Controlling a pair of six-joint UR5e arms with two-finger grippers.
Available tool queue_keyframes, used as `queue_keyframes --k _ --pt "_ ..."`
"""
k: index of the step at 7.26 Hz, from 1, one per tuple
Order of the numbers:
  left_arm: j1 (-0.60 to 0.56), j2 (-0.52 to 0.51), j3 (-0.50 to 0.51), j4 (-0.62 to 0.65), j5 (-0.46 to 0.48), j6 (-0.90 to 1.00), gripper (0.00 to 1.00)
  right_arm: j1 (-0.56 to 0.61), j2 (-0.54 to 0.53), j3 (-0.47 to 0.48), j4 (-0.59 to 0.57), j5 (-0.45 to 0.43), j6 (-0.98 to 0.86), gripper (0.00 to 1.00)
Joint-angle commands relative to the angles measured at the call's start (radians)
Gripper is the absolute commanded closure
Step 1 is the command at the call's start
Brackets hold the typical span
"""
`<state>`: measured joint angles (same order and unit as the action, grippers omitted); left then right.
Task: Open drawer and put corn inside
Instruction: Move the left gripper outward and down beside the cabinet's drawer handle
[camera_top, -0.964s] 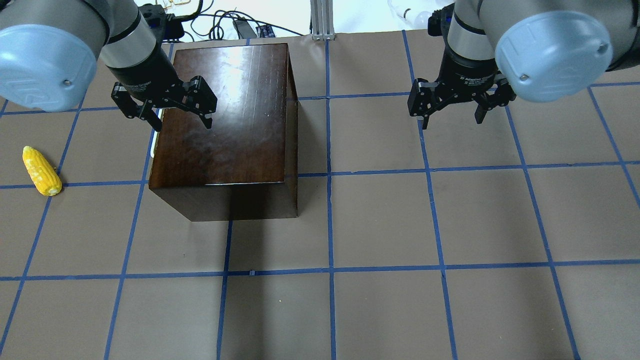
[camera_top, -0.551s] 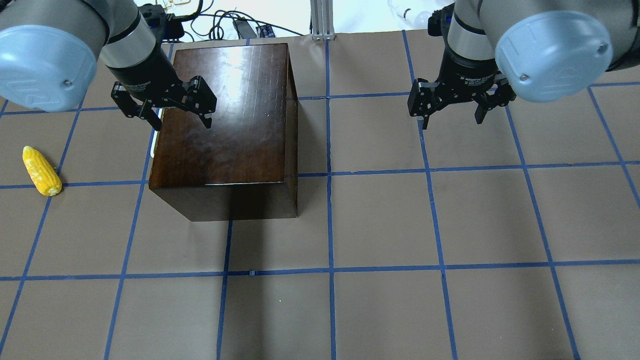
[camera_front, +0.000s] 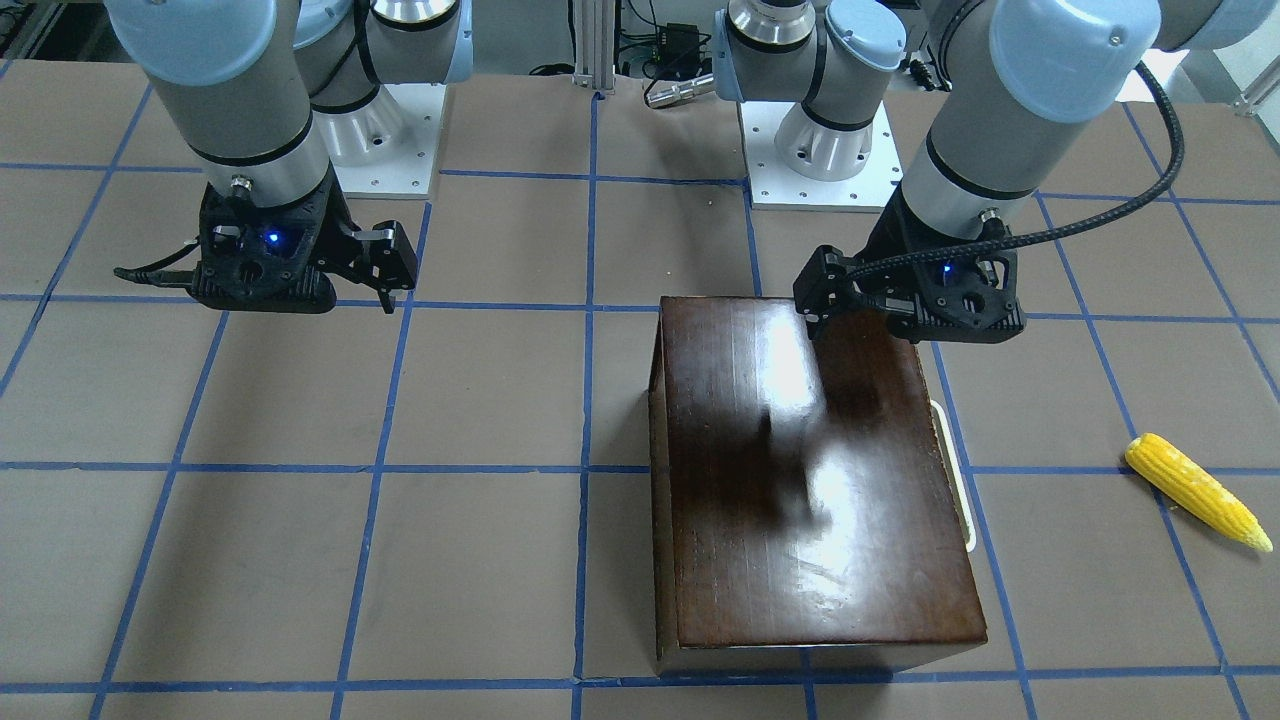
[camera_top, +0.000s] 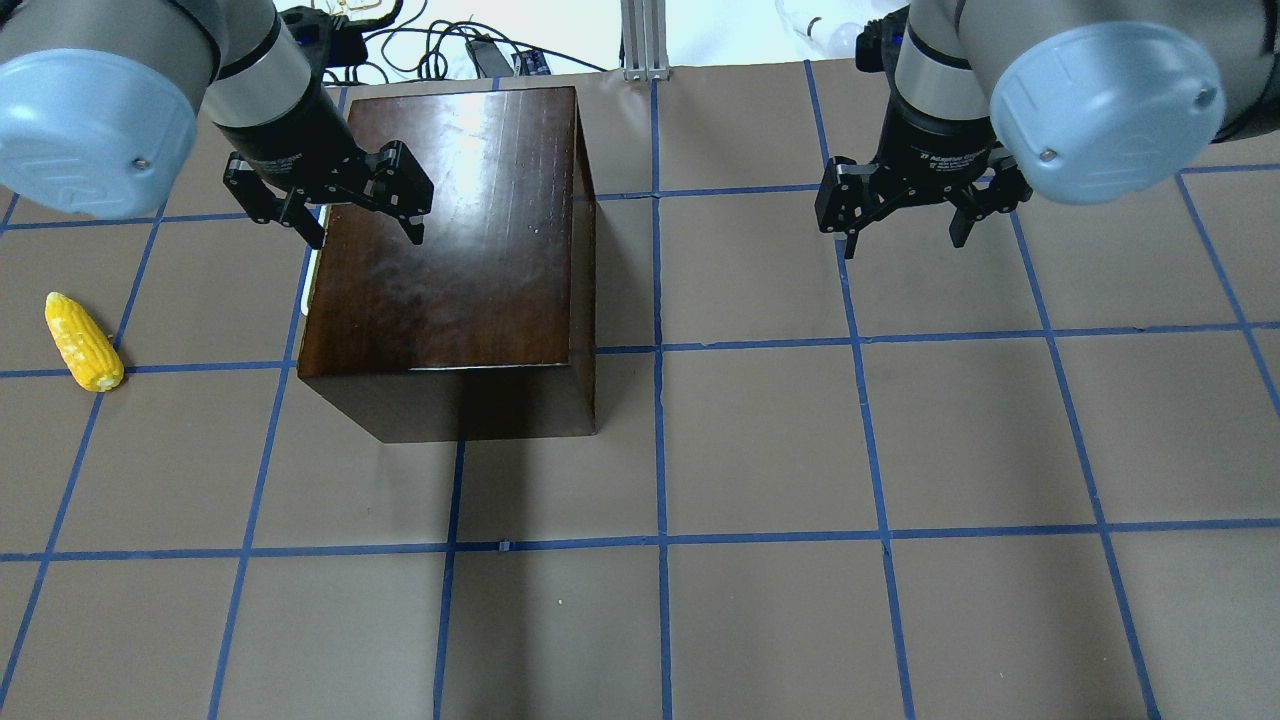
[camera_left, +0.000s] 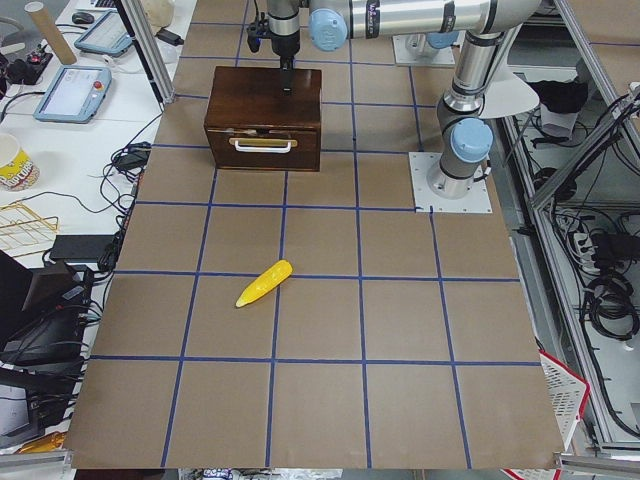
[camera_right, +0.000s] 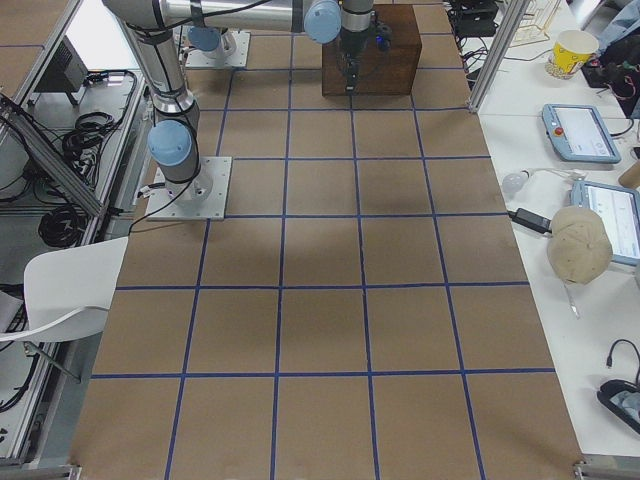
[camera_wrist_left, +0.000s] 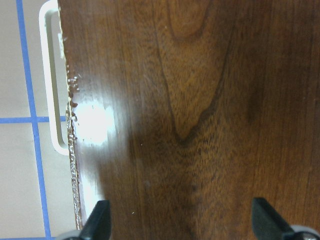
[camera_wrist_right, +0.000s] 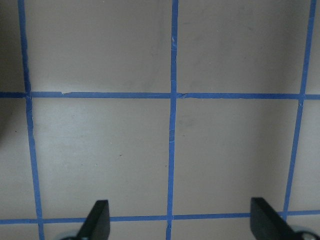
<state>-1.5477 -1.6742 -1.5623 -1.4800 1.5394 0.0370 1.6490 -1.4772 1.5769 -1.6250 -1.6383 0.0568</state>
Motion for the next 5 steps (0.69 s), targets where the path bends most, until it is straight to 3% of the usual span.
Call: queue_keyframes --k 1,5 --pt "0.008 -0.001 0.008 0.001 0.004 0.003 0.00 0.000 0.000 0.000 0.001 0.000 0.000 0.00" --pt "0.176 -0.018 0.054 0.006 -0.019 0.012 0.00 0.000 0.000 0.000 -0.001 0.000 0.000 0.00"
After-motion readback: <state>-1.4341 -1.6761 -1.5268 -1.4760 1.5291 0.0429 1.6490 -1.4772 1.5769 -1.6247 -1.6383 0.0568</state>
